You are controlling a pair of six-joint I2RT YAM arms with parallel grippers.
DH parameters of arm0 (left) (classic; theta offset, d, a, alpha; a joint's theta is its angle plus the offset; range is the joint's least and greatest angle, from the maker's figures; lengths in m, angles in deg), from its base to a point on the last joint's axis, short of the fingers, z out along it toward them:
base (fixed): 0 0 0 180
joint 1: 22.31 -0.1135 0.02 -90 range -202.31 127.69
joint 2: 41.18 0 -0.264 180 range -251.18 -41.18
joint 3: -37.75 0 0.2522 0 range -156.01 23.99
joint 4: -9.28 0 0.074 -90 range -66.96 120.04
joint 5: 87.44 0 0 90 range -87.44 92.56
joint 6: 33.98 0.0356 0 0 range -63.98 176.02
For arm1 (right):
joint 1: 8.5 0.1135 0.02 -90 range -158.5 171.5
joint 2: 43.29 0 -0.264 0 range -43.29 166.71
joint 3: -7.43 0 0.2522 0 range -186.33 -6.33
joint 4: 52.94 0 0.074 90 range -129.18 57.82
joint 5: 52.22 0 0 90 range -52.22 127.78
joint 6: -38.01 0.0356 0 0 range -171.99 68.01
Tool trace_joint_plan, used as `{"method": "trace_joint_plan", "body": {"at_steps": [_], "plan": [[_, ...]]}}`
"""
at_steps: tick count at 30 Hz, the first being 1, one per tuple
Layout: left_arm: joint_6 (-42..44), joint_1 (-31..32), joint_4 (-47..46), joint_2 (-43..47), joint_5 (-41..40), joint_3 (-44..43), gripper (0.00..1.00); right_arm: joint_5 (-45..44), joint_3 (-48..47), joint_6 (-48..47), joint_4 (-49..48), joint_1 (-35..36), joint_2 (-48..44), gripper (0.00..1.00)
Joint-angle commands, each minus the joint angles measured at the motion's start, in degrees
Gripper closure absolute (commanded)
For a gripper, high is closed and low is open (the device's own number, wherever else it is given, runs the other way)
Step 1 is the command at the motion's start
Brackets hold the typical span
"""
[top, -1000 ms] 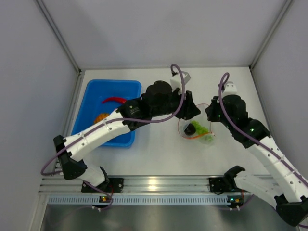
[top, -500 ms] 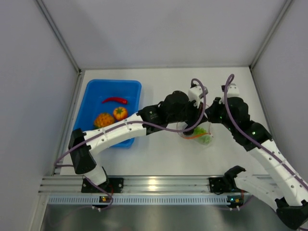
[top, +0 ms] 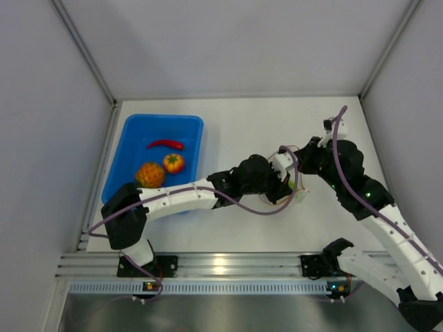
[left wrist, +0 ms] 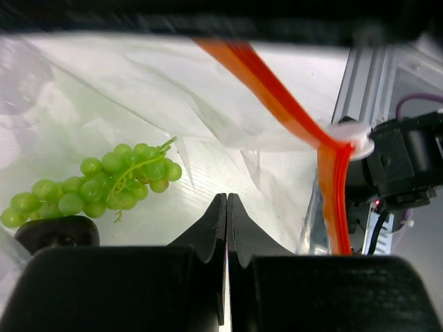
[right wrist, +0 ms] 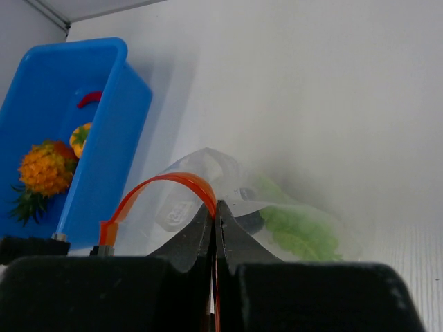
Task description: Open the zip-top bag and remove the fake food
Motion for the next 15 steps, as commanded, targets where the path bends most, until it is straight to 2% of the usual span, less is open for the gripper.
{"method": "trace_joint_plan", "body": {"at_steps": [1,9,15], "plan": [[5.0,0.9,-7.1,0.1,3.0,3.7,1.0,-1.0,-0.7,0.2,-3.6,0.3,0.4,1.0],[9.5,1.3,-7.3,0.3,7.9,8.0,1.0,0.0,-2.5,-3.3,-4.3,0.3,1.6,1.0],[11.5,1.3,-6.6,0.8,12.1,10.3,1.0,3.4,-2.2,-10.7,-6.8,0.3,0.5,1.0]]}}
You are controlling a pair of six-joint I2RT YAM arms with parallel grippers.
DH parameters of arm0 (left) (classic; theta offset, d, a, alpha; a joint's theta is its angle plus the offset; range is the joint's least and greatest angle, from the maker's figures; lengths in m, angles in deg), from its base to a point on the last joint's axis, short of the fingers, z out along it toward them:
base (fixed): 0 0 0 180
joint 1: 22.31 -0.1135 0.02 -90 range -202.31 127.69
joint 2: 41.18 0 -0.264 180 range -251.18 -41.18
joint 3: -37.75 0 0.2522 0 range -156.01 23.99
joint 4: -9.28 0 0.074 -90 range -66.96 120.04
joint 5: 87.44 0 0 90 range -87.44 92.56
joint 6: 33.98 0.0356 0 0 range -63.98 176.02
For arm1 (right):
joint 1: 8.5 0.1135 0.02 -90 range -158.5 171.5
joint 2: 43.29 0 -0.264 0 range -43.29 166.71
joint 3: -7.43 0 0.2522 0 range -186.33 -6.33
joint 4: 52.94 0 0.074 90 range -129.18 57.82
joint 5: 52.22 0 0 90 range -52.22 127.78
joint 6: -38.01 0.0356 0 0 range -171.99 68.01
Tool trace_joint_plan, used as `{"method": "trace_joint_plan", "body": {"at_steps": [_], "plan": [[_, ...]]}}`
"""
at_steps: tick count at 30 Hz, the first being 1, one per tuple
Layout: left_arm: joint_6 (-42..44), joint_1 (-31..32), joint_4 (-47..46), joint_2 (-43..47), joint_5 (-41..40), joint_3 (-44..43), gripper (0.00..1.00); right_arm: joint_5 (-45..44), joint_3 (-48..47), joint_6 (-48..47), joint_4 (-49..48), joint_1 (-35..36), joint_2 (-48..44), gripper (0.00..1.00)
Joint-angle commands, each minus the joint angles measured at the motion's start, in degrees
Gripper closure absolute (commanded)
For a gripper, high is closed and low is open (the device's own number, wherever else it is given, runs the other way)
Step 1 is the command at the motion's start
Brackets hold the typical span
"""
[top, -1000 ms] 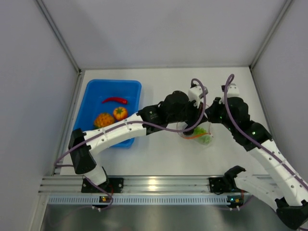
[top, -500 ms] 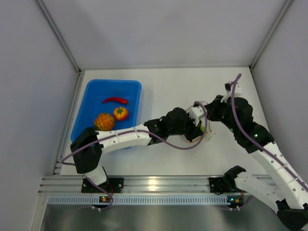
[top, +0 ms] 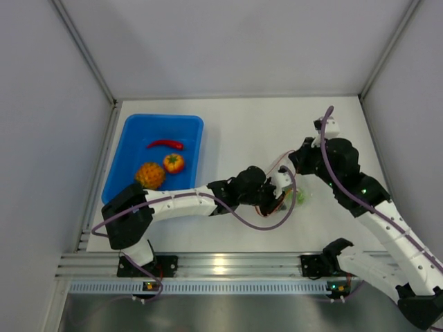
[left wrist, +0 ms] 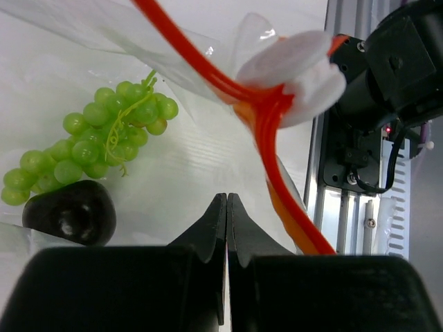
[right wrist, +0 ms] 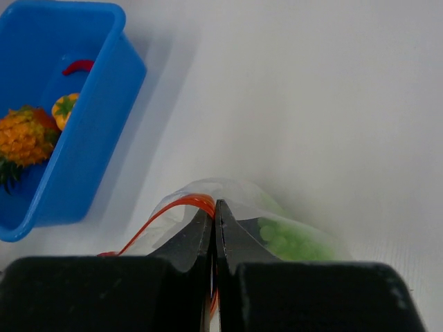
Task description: Open the zip-top bag and remove the fake food
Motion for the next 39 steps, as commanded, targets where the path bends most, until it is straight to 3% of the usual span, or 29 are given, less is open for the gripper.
{"method": "trace_joint_plan", "body": {"at_steps": [1,6,10,15,19,28,34,39], "plan": [[2.9,0.4,-1.3,0.8,6.0,1.0,1.0,1.8,-2.1,-5.6,-7.3,0.3,-2.0,1.0],[3.5,0.4,3.7,-1.6,5.2,-1.1,1.0,8.3,-2.5,-8.7,-8.0,0.4,-2.8,1.0],[3.0,0.4,6.8,-2.5,-0.1,-2.2,1.0,10.9,-2.0,-9.6,-8.5,0.4,-4.4,1.0],[0.6,0.1,10.7,-3.2,-13.2,-3.9,1.0,10.7,-0.2,-9.4,-7.8,0.4,-7.0,1.0],[-3.1,-1.2,13.8,-4.7,-19.3,-6.2,1.0,11.3,1.4,-8.6,-6.9,0.4,-9.5,1.0],[-10.2,-5.4,15.0,-4.2,-22.1,-6.3,1.0,11.8,3.7,-7.7,-5.0,0.3,-12.3,1.0],[-15.3,-7.0,17.3,-2.4,-27.1,-8.4,1.0,16.4,6.3,-2.0,-7.7,0.4,-11.3,1.0],[-18.2,-7.2,22.9,-3.2,-30.5,-13.3,1.0,19.0,10.0,8.0,-11.5,0.4,-11.2,1.0]]}}
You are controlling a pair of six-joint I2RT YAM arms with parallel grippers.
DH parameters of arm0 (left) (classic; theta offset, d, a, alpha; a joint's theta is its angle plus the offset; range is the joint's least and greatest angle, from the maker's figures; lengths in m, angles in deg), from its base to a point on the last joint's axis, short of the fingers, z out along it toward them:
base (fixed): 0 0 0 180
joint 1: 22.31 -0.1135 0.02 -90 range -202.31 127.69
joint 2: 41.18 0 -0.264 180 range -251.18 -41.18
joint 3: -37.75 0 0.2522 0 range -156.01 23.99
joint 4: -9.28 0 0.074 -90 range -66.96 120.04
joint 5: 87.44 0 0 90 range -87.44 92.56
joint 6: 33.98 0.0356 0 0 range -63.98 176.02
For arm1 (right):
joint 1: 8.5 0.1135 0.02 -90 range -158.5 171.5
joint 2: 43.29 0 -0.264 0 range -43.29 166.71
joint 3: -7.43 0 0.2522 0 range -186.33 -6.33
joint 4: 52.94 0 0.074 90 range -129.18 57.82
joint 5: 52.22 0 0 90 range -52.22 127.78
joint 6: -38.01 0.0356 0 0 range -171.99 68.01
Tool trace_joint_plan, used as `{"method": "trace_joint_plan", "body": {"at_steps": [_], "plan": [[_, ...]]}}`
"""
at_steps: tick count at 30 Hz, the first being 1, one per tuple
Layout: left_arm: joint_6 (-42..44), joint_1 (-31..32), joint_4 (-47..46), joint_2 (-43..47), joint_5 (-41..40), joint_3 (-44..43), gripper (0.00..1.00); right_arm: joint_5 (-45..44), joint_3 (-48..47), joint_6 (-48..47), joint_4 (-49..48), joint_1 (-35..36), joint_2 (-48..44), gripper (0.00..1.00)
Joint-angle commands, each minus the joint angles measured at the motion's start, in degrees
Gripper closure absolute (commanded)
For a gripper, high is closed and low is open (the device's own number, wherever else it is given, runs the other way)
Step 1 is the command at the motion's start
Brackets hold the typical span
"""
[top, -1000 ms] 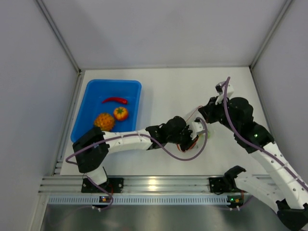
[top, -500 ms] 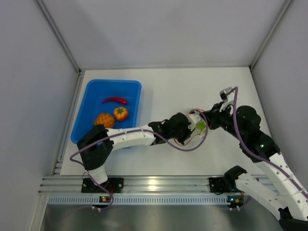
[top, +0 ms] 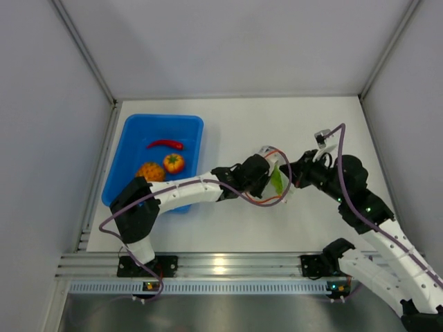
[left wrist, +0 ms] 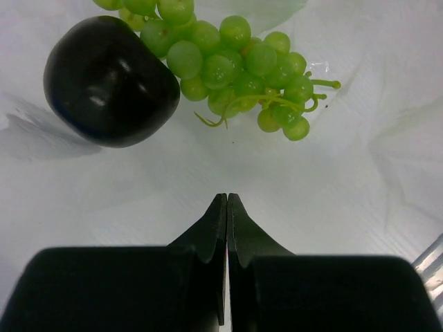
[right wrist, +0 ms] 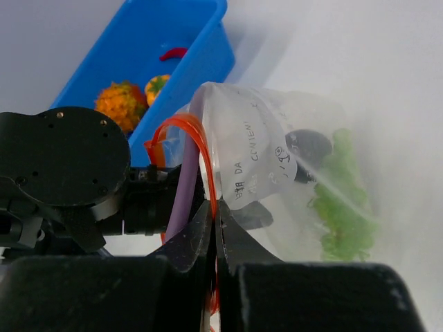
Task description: Open the zip-top bag and remove the fake food
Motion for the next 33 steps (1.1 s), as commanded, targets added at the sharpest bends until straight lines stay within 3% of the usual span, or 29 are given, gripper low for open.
{"method": "trace_joint_plan", "body": {"at_steps": [1,8,12,14,16,23,28,33], "plan": [[-7.1,-2.4,4.8,1.5,-6.3,-5.5,1.0,3.1,2.3,9.9,-5.4,0.3,-1.4,1.0],[-8.2,-3.9,14.6,0.8,-0.2,-10.4,0.9,3.3,10.9,26.4,-12.9,0.3,-2.0,1.0],[-6.6,-4.1,19.1,1.7,0.0,-10.5,0.8,1.3,12.0,27.9,-14.1,0.3,-1.8,1.0],[-6.1,-4.9,19.3,2.2,4.0,-10.0,0.72,1.2,12.8,29.3,-15.4,0.3,-1.8,1.0],[-6.2,-6.1,19.3,1.7,6.3,-9.9,0.71,1.1,13.8,30.3,-16.9,0.3,-1.5,1.0],[-7.9,-6.5,19.2,-3.8,8.7,-11.4,0.71,-0.2,14.4,28.9,-16.3,0.3,-0.1,1.0],[-9.2,-6.4,19.1,-7.9,8.9,-13.3,0.58,0.0,11.2,24.8,-13.1,0.3,0.7,1.0],[-11.1,-6.3,19.2,-10.8,8.4,-14.9,0.56,0.0,10.4,23.5,-11.3,0.3,0.7,1.0]]}}
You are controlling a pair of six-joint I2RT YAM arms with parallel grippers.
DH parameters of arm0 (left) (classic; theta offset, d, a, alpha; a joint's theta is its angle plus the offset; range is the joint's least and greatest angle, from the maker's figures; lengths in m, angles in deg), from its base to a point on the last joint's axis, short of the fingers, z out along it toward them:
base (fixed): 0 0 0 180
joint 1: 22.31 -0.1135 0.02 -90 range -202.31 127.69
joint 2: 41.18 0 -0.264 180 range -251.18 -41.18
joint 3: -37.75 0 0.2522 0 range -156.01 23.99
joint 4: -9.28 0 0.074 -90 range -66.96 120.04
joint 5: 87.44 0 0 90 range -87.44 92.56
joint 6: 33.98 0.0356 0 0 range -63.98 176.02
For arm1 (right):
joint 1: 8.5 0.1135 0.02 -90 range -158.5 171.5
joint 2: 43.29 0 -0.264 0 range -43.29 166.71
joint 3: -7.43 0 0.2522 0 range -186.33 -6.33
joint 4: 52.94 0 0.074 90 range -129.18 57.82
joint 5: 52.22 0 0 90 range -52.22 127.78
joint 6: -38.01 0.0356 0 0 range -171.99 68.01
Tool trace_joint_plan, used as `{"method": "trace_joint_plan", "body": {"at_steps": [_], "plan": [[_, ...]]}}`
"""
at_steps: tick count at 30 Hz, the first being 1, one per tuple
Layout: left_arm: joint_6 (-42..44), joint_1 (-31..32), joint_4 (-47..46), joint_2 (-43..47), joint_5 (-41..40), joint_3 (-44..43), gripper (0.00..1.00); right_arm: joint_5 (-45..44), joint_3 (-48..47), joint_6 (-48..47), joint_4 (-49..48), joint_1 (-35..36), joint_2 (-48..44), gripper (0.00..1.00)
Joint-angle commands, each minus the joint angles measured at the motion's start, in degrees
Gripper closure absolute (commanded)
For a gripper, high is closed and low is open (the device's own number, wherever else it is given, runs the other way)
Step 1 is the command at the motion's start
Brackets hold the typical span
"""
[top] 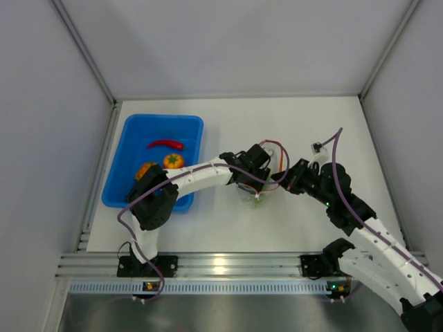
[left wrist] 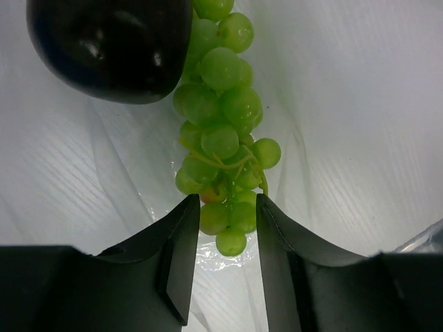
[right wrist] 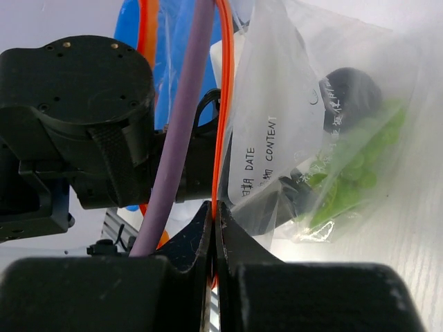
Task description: Open the zip-top bag and remove the fake food
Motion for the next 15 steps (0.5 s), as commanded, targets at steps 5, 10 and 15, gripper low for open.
{"method": "trace_joint_plan", "body": {"at_steps": [5,10,15], "plan": [[-2.4,-0.1,-0.8,-2.2,1.4,-3.0,0.55,-0.8,-3.0,-3.0,1.2,0.4,-1.2,1.0],[-2.3,0.4,-0.8,-3.5,2.5,-3.0,0.48,-0.4,-3.0,-3.3,1.1,0.4,-0.9,1.0],[-2.6,0.6,-0.8,-5.0,2.9,-2.8,0.48,-0.4,-3.2,-3.6,0.9,0.4,-0.7,1.0]]}}
